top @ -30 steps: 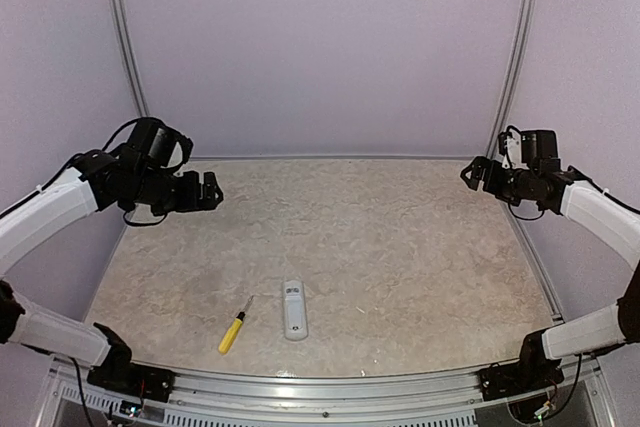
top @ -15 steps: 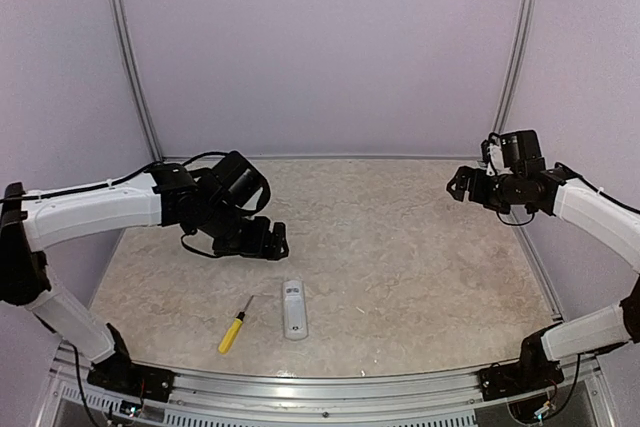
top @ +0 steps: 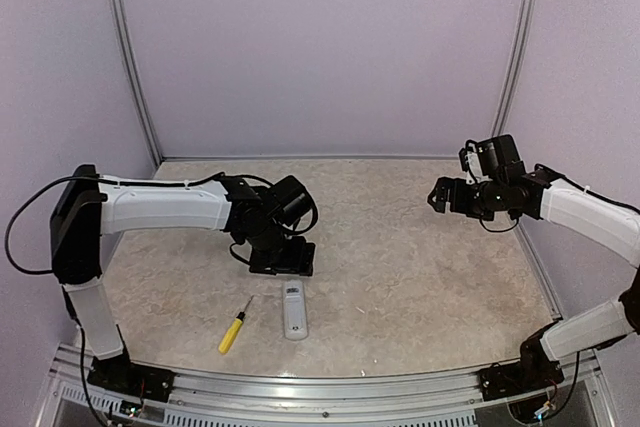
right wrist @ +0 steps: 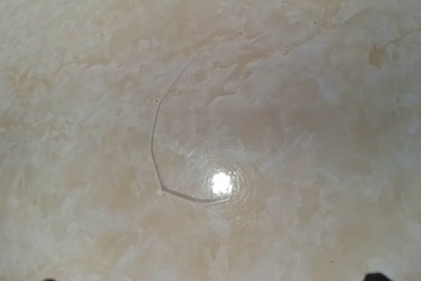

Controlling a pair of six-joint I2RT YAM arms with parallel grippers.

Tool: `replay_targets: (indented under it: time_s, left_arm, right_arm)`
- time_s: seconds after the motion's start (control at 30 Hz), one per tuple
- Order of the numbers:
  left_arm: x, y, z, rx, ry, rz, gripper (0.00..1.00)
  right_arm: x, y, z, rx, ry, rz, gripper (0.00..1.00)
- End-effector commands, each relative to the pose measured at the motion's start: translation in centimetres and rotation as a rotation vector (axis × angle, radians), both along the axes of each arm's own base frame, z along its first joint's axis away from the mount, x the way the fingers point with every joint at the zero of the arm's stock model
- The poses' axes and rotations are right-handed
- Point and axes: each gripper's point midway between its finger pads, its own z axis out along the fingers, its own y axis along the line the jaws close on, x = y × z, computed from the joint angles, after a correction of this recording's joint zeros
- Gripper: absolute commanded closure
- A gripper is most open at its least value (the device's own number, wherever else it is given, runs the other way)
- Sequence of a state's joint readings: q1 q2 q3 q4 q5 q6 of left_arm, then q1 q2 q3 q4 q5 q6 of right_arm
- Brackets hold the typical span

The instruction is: Unload the batteries from the remote control

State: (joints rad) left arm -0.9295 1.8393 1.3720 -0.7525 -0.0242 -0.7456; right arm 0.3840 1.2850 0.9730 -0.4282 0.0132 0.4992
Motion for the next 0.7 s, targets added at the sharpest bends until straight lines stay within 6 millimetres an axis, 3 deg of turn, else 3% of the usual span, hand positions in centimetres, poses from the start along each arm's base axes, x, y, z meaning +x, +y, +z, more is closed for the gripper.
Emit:
replay_targets:
  time_s: [0.0,0.27,0.67]
  left_arm:
    - [-0.7,0.2,-2.1,0.044,0.068,0.026,0.18]
    - [-1.7,0.1,-4.9,0.091,0.130,0.025,0.23]
    - [-2.2,-1.0,-6.0,0.104,0.140,-0.004,0.37]
  right_arm:
    - [-0.3,0.2,-1.0,-0.011,0.023,-0.006,0.00]
    - [0.0,0.3,-1.5,-0.023,0.029,-0.003,0.00]
    - [0.5,0.5,-2.0,-0.029,0.043,-0.003,0.00]
